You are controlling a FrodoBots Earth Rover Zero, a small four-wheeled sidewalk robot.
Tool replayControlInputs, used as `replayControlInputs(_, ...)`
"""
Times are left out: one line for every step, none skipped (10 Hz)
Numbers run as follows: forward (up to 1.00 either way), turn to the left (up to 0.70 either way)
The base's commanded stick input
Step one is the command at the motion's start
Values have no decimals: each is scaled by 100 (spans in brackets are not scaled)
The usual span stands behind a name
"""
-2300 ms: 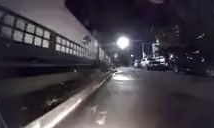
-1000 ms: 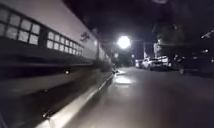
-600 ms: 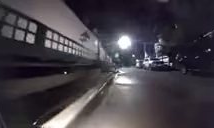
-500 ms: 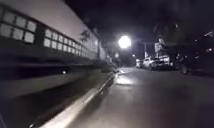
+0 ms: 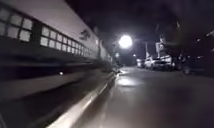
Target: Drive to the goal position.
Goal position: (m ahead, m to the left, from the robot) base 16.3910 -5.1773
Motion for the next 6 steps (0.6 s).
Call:
replayControlInputs(50, 0)
replayControlInputs(50, 0)
replayControlInputs(50, 0)
replayControlInputs(50, 0)
replayControlInputs(50, 0)
replayControlInputs(50, 0)
